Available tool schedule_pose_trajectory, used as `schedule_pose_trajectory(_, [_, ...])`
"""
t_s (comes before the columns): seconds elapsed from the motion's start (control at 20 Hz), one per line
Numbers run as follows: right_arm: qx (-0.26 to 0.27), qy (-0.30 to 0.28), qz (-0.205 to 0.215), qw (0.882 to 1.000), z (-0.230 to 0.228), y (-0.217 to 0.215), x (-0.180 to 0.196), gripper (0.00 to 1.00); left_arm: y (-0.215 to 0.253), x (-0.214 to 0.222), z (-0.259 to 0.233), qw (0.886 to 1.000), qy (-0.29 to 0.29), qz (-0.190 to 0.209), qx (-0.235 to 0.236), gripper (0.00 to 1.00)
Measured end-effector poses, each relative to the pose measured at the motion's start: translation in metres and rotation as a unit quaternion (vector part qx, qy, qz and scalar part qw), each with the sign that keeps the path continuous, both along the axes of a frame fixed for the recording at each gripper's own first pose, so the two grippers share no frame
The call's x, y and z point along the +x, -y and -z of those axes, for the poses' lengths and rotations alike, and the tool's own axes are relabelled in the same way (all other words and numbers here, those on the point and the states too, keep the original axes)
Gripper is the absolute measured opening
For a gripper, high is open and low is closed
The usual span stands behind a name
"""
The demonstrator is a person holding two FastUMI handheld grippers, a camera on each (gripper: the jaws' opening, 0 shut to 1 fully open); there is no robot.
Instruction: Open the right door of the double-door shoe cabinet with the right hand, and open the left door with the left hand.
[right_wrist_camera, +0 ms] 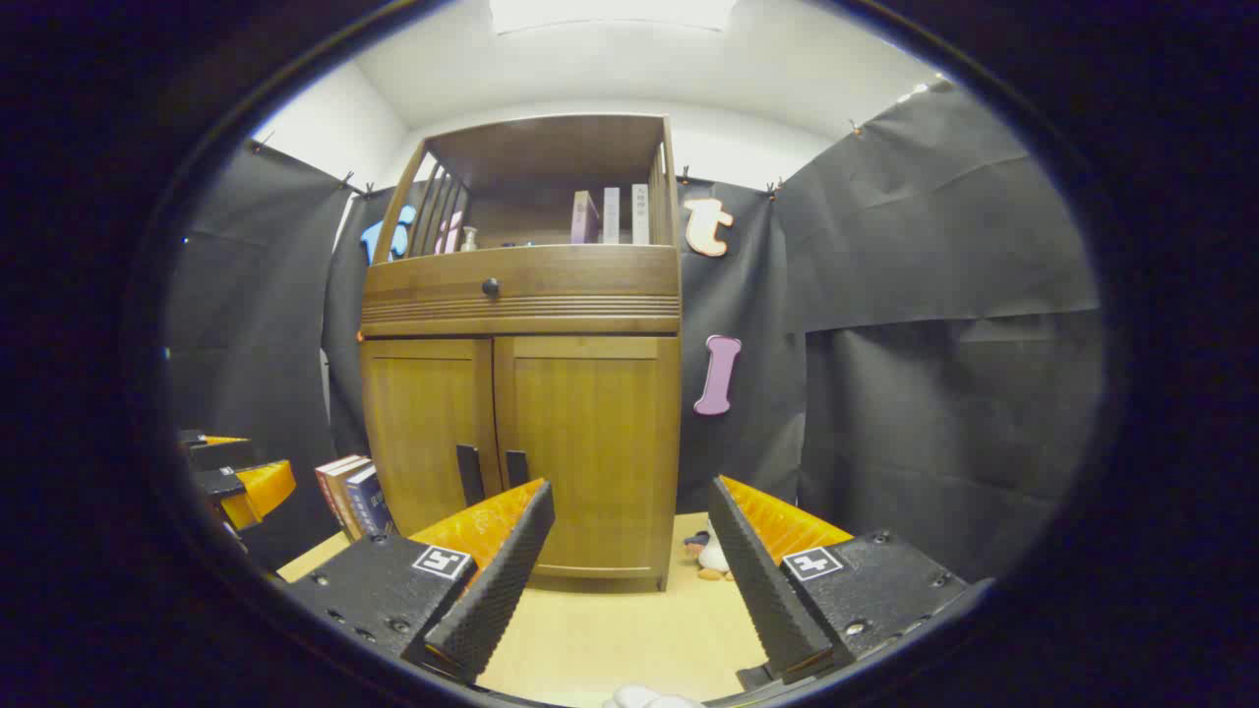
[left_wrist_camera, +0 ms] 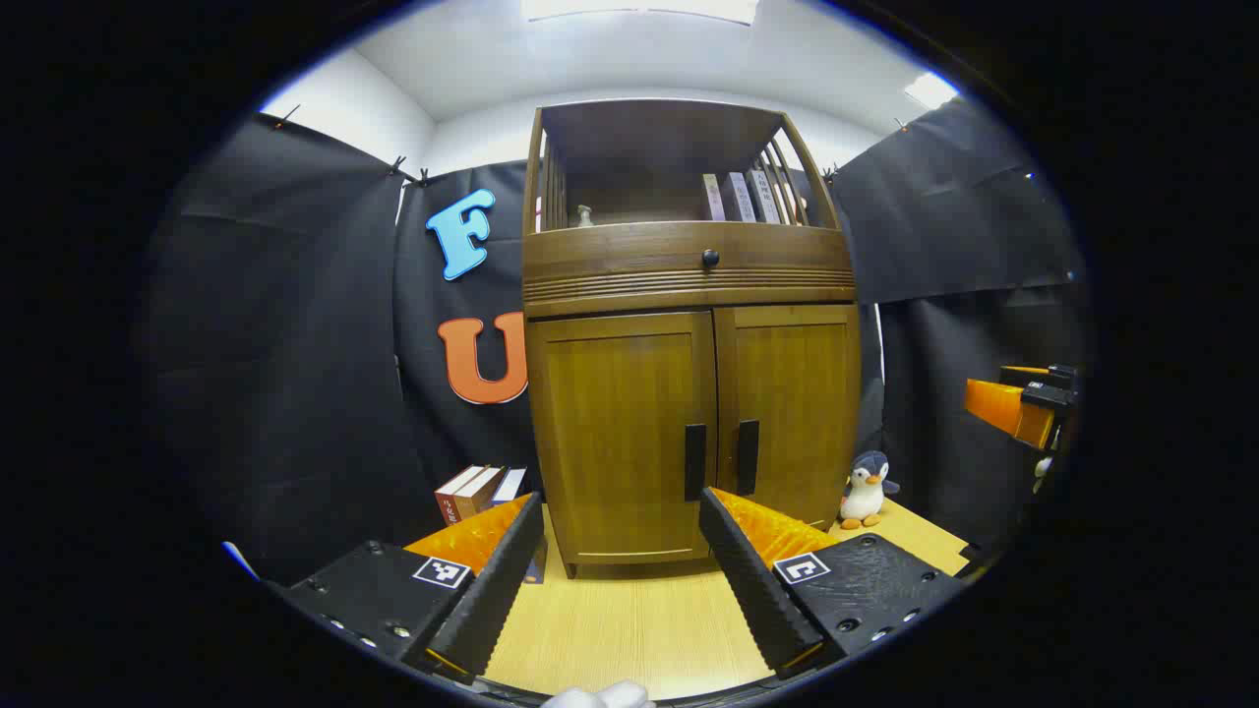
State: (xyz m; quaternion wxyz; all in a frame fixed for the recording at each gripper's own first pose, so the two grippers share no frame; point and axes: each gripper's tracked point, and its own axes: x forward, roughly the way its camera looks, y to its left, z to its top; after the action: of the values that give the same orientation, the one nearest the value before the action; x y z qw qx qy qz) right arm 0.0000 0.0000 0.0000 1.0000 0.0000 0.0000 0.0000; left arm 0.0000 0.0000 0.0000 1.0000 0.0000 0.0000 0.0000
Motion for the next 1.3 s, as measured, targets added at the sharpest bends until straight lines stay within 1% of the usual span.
schedule_pose_trajectory(0.1, [-0.005, -0.006, -0.001, 1.000, 0.003, 0.000, -0.002, 1.00, -0.004, -0.001, 0.003, 1.000, -0.004, 0.003, -0.006, 0.96])
schedule_pose_trajectory(0.2, [-0.010, -0.013, -0.003, 1.000, 0.004, -0.002, -0.003, 1.00, -0.012, 0.000, 0.003, 1.000, -0.003, -0.003, -0.003, 0.96])
schedule_pose_trajectory(0.25, [-0.012, -0.016, -0.004, 1.000, 0.004, -0.003, -0.004, 1.00, -0.013, 0.001, 0.003, 1.000, -0.003, -0.002, -0.004, 1.00])
schedule_pose_trajectory(0.3, [-0.014, -0.019, -0.005, 1.000, 0.005, -0.003, -0.005, 1.00, -0.013, 0.002, 0.003, 1.000, -0.002, 0.000, -0.006, 0.96])
schedule_pose_trajectory(0.4, [-0.017, -0.026, -0.006, 1.000, 0.006, -0.003, -0.006, 1.00, -0.016, 0.003, 0.002, 1.000, 0.000, 0.001, -0.007, 0.96])
schedule_pose_trajectory(0.45, [-0.017, -0.029, -0.006, 0.999, 0.006, -0.003, -0.008, 1.00, -0.016, 0.003, 0.002, 1.000, 0.000, 0.003, -0.008, 1.00])
schedule_pose_trajectory(0.5, [-0.015, -0.032, -0.005, 0.999, 0.007, -0.003, -0.008, 1.00, -0.016, 0.004, 0.004, 1.000, -0.001, 0.004, -0.010, 0.96])
schedule_pose_trajectory(0.7, [-0.016, -0.047, -0.006, 0.999, 0.009, -0.001, -0.010, 1.00, -0.018, 0.006, 0.005, 1.000, 0.000, 0.011, -0.011, 0.96])
schedule_pose_trajectory(0.85, [-0.021, -0.054, -0.004, 0.998, 0.012, 0.000, -0.011, 1.00, -0.018, 0.005, 0.006, 1.000, -0.003, 0.017, -0.020, 0.96])
schedule_pose_trajectory(0.9, [-0.025, -0.057, -0.002, 0.998, 0.013, 0.002, -0.010, 1.00, -0.020, 0.005, 0.007, 1.000, -0.004, 0.015, -0.020, 1.00])
schedule_pose_trajectory(0.95, [-0.028, -0.061, -0.003, 0.998, 0.014, 0.003, -0.011, 1.00, -0.022, 0.004, 0.007, 1.000, -0.006, 0.013, -0.020, 0.96])
schedule_pose_trajectory(1.0, [-0.031, -0.062, -0.004, 0.998, 0.014, 0.004, -0.011, 1.00, -0.023, 0.003, 0.007, 1.000, -0.006, 0.012, -0.020, 0.96])
schedule_pose_trajectory(1.1, [-0.034, -0.065, -0.009, 0.997, 0.016, 0.003, -0.005, 1.00, -0.027, 0.000, 0.008, 1.000, -0.006, 0.004, -0.019, 0.96])
schedule_pose_trajectory(1.3, [-0.033, -0.075, -0.032, 0.996, 0.012, -0.012, 0.035, 1.00, -0.033, -0.010, 0.006, 1.000, -0.005, -0.015, -0.026, 0.96])
